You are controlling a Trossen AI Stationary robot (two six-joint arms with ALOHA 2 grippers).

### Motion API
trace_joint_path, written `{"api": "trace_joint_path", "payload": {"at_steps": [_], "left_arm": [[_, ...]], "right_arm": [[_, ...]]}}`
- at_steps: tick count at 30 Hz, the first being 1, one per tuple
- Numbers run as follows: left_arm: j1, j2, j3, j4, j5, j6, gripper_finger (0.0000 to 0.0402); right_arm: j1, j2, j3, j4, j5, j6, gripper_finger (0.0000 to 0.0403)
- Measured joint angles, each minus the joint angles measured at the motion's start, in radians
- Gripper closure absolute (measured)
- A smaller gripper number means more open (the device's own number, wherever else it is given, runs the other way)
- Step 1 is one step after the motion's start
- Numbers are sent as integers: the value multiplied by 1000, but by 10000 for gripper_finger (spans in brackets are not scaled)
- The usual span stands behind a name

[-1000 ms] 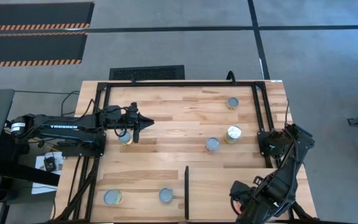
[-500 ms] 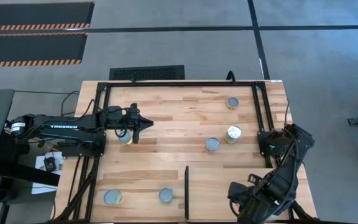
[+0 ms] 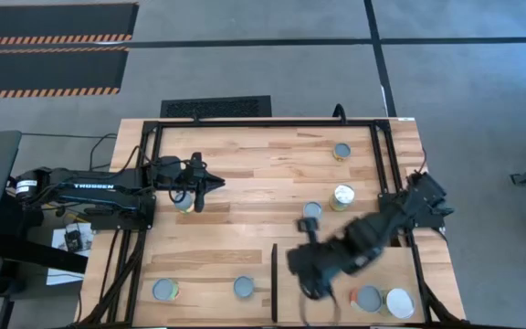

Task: Pick and place cans onto a shelf
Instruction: Put the canned peaches onto the shelf

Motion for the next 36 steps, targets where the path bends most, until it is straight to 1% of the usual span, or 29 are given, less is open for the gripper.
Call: {"api": "trace_joint_path", "payload": {"at_steps": [2, 4, 7, 8, 11, 13, 16, 18, 22, 24, 27, 30, 33, 36], "left_arm": [[-3, 0, 0, -1, 0, 0, 370], [-8, 0, 0, 0, 0, 5, 370], [-17, 0, 0, 2, 0, 37, 370], [-19, 0, 0, 3, 0, 45, 370], [-19, 0, 0, 17, 0, 50, 370], [-19, 0, 0, 12, -7, 62, 370], [-19, 0, 0, 1, -9, 79, 370], [-19, 1, 0, -26, -36, 38, 370], [-19, 9, 0, -114, -95, -42, 370], [-19, 9, 0, -137, -113, -68, 370], [-19, 7, 4, -171, -131, -88, 370], [-19, 6, 23, -190, -161, -98, 370], [-17, 7, 42, -218, -211, -218, 370], [-19, 7, 69, -260, -224, -326, 370]], "right_arm": [[-64, -8, -45, 89, -45, -133, 399], [-133, -15, -94, 201, -129, -250, 399], [-217, -54, -185, 304, -212, -377, 400], [-246, -75, -221, 366, -243, -412, 400], [-319, -161, -370, 518, -302, -491, 400], [-365, -216, -485, 675, -354, -533, 400], [-436, -306, -664, 853, -431, -577, 401], [-489, -357, -772, 973, -476, -599, 401], [-604, -438, -939, 1125, -546, -627, 402], [-658, -473, -990, 1145, -567, -641, 401], [-741, -507, -1031, 1148, -569, -628, 401], [-836, -500, -1057, 1250, -568, -511, 401], [-908, -458, -1058, 1329, -563, -387, 401], [-936, -427, -1059, 1406, -565, -284, 401]]}}
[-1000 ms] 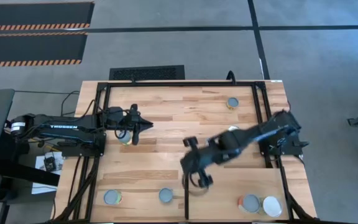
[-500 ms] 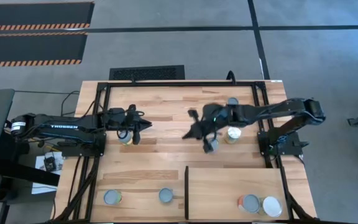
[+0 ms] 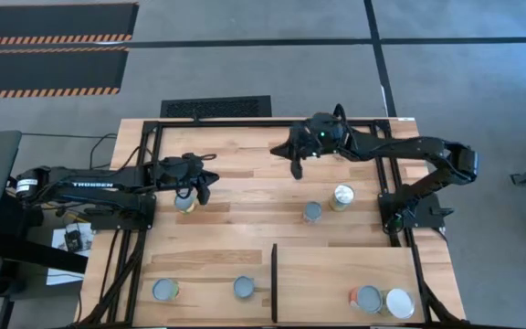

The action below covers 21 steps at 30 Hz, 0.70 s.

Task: Pick and place cans onto a shelf
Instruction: Put the canned peaches onto the shelf

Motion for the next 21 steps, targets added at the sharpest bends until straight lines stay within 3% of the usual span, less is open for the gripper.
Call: {"api": "trace_joint_path", "payload": {"at_steps": [5, 10, 13, 16, 21], "left_arm": [[-11, 0, 86, -104, -27, -91, 370], [-25, 0, 271, -465, -51, -154, 370], [-34, 1, 348, -700, -46, -296, 370], [-62, 1, 367, -827, -7, -444, 369], [-133, 29, 367, -905, 6, -524, 337]], "right_arm": [[7, 18, 0, 121, 52, 141, 401], [26, -11, 0, 118, 65, 169, 400], [39, -22, 1, 107, 65, 160, 400], [47, -29, 1, 102, 63, 181, 398], [79, -31, 1, 101, 63, 177, 397]]}}
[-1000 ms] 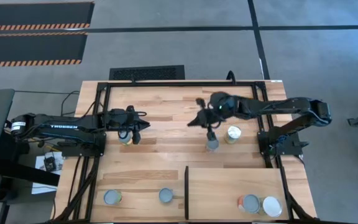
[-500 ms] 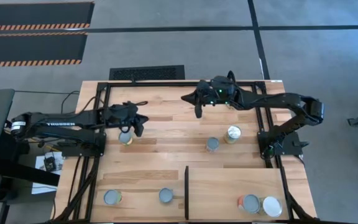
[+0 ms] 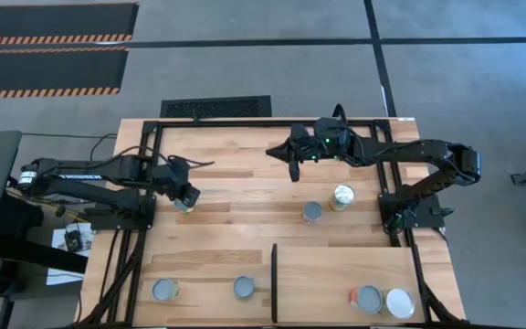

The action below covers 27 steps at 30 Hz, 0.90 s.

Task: Pick and place cans onto a shelf
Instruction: Put the canned peaches onto the shelf

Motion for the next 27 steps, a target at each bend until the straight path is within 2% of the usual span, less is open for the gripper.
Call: {"api": "trace_joint_path", "payload": {"at_steps": [8, 12, 19, 22, 24, 27], "left_arm": [[-69, 154, -1, -59, -22, -121, 231], [-72, 251, -1, -59, -11, -166, 200], [-72, 349, -44, -45, 36, -302, 194], [-72, 364, -57, -4, 35, -300, 199], [-72, 365, -59, 24, 33, -278, 213], [-72, 364, -59, 68, 33, -240, 256]], "right_arm": [[39, 0, 0, -3, 1, -3, 396], [45, 0, 0, -2, 3, -3, 396], [49, 0, 0, -3, 3, -3, 395], [49, 0, 0, -3, 2, -3, 395], [49, 0, 0, -3, 1, -3, 395], [53, 0, 0, -2, -3, -2, 395]]}}
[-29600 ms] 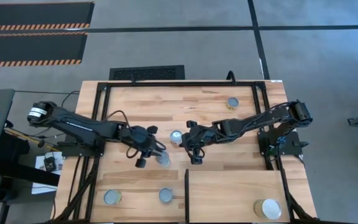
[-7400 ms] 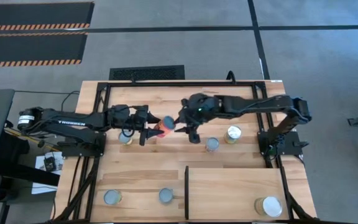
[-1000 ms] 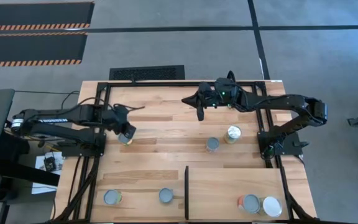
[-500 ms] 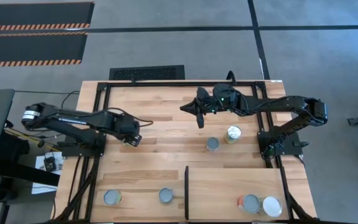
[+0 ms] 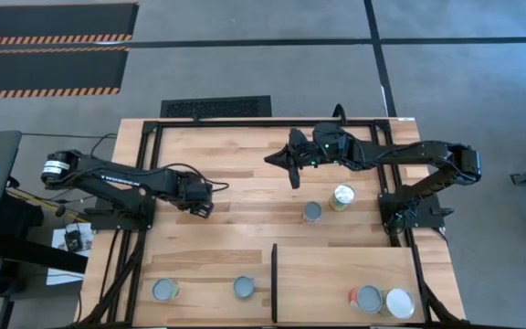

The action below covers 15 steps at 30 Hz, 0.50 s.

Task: Pick and place cans onto a shelf
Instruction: Put the canned peaches onto the shelf

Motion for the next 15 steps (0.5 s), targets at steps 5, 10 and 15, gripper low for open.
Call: {"api": "trace_joint_path", "payload": {"at_steps": [5, 10, 15], "left_arm": [[0, -8, 3, -1, 2, 151, 368], [7, -67, 44, 22, 13, 375, 396], [19, -140, 100, 26, 49, 583, 400]], "right_arm": [[15, 0, 0, 0, 5, 0, 399], [34, 0, 1, -3, 76, 35, 398], [60, -39, 9, 1, 229, 102, 399]]}}
